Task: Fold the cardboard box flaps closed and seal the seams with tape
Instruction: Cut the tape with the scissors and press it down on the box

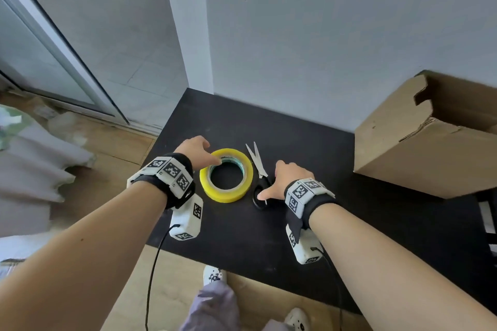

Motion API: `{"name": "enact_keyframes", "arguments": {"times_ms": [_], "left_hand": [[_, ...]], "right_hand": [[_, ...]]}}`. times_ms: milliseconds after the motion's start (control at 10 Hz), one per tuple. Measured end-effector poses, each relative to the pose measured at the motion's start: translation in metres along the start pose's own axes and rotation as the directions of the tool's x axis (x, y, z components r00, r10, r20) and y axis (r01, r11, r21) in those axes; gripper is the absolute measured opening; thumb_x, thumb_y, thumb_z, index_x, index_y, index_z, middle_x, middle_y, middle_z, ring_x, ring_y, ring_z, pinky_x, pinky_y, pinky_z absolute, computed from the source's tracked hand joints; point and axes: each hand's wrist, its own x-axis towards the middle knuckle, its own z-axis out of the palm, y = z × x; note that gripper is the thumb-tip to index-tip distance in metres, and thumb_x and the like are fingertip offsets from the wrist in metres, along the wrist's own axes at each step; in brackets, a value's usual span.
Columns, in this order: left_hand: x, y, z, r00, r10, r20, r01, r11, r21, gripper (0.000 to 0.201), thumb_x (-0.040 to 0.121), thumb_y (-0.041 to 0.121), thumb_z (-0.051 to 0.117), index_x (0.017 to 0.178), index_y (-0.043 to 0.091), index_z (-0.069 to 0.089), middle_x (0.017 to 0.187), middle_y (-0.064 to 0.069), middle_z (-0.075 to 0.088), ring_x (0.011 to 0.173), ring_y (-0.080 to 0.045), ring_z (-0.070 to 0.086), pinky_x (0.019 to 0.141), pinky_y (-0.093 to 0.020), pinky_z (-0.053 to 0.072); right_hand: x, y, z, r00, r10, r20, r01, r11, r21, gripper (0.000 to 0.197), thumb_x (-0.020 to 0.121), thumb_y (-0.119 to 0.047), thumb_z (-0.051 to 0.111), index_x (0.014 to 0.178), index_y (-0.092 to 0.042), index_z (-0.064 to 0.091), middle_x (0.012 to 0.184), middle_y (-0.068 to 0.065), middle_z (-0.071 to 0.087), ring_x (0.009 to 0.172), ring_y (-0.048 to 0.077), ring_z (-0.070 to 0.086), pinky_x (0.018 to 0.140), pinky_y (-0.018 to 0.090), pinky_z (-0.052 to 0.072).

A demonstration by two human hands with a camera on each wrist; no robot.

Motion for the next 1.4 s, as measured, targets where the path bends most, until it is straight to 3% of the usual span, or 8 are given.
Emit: {"name": "enact_keyframes", "arguments": {"times_ms": [200, 400, 500, 700, 1100, 1200, 1300, 1400], "left_hand": [[0.016, 0.006, 0.007, 0.997, 0.044, 0.069, -0.055, 0.983, 0.175, 0.054, 0.078, 0.027, 0.073, 0.125, 0.013, 0.049, 0.116, -0.007, 0.056, 0.094, -0.020, 0.053, 0.080, -0.032, 0.051], [0.029, 0.011, 0.005, 0.992, 0.094, 0.079, -0.114, 0.947, 0.301, 0.033, 0.081, 0.024, 0.066, 0.110, 0.014, 0.053, 0.100, -0.004, 0.056, 0.087, -0.022, 0.055, 0.075, -0.032, 0.050], [0.036, 0.020, 0.003, 0.991, 0.124, 0.047, -0.133, 0.944, 0.301, 0.027, 0.083, 0.024, 0.063, 0.105, 0.013, 0.051, 0.095, -0.004, 0.054, 0.085, -0.022, 0.053, 0.072, -0.032, 0.046], [0.061, 0.050, -0.005, 0.987, 0.156, -0.046, -0.144, 0.968, 0.205, 0.026, 0.083, 0.025, 0.060, 0.100, 0.009, 0.048, 0.096, -0.009, 0.059, 0.086, -0.026, 0.058, 0.067, -0.033, 0.042], [0.113, 0.083, 0.000, 0.989, 0.128, -0.076, -0.124, 0.991, 0.055, 0.046, 0.075, 0.029, 0.059, 0.108, -0.004, 0.057, 0.098, -0.019, 0.068, 0.082, -0.034, 0.068, 0.079, -0.040, 0.055], [0.115, 0.083, 0.001, 0.992, 0.119, -0.045, -0.117, 0.993, 0.034, 0.037, 0.075, 0.027, 0.059, 0.096, -0.004, 0.060, 0.083, -0.015, 0.068, 0.076, -0.033, 0.069, 0.075, -0.037, 0.056], [0.110, 0.085, 0.001, 0.993, 0.118, -0.030, -0.117, 0.993, 0.029, 0.021, 0.078, 0.023, 0.059, 0.066, 0.011, 0.047, 0.061, -0.006, 0.055, 0.072, -0.033, 0.071, 0.067, -0.034, 0.054], [0.105, 0.087, -0.003, 0.985, 0.162, -0.063, -0.157, 0.985, 0.075, 0.018, 0.082, 0.026, 0.059, 0.087, 0.009, 0.053, 0.085, -0.011, 0.061, 0.082, -0.032, 0.065, 0.072, -0.036, 0.049]], "right_hand": [[0.010, -0.006, 0.000, 0.999, 0.046, -0.019, -0.045, 0.999, 0.022, 0.052, 0.072, -0.043, 0.067, 0.109, -0.013, 0.048, 0.091, 0.002, 0.054, 0.078, 0.022, 0.054, 0.059, 0.029, 0.042], [0.018, 0.012, -0.011, 0.994, 0.104, -0.020, -0.102, 0.989, 0.111, 0.027, 0.074, -0.034, 0.066, 0.083, -0.014, 0.050, 0.071, -0.002, 0.051, 0.062, 0.017, 0.052, 0.048, 0.025, 0.037], [0.024, 0.019, -0.019, 0.989, 0.138, -0.046, -0.126, 0.972, 0.196, 0.028, 0.070, -0.036, 0.066, 0.074, -0.016, 0.048, 0.070, -0.001, 0.055, 0.060, 0.018, 0.053, 0.047, 0.024, 0.036], [0.040, 0.030, -0.046, 0.970, 0.198, -0.137, -0.142, 0.930, 0.339, 0.040, 0.067, -0.042, 0.067, 0.093, -0.014, 0.053, 0.083, 0.003, 0.062, 0.074, 0.025, 0.058, 0.046, 0.023, 0.032], [0.079, 0.045, -0.049, 0.977, 0.207, -0.044, -0.177, 0.913, 0.368, 0.035, 0.063, -0.041, 0.069, 0.063, -0.018, 0.044, 0.068, 0.001, 0.057, 0.064, 0.023, 0.060, 0.047, 0.021, 0.036], [0.083, 0.045, -0.044, 0.982, 0.185, -0.037, -0.161, 0.924, 0.346, 0.038, 0.064, -0.043, 0.069, 0.060, -0.019, 0.040, 0.061, 0.000, 0.054, 0.062, 0.024, 0.059, 0.047, 0.021, 0.037], [0.087, 0.045, -0.041, 0.988, 0.153, -0.008, -0.142, 0.934, 0.329, 0.042, 0.070, -0.048, 0.068, 0.060, -0.016, 0.042, 0.059, 0.001, 0.051, 0.064, 0.026, 0.056, 0.049, 0.021, 0.039], [0.083, 0.046, -0.050, 0.989, 0.134, -0.066, -0.107, 0.945, 0.308, 0.038, 0.076, -0.050, 0.067, 0.076, -0.013, 0.056, 0.065, 0.002, 0.055, 0.071, 0.025, 0.060, 0.054, 0.023, 0.042]]}}
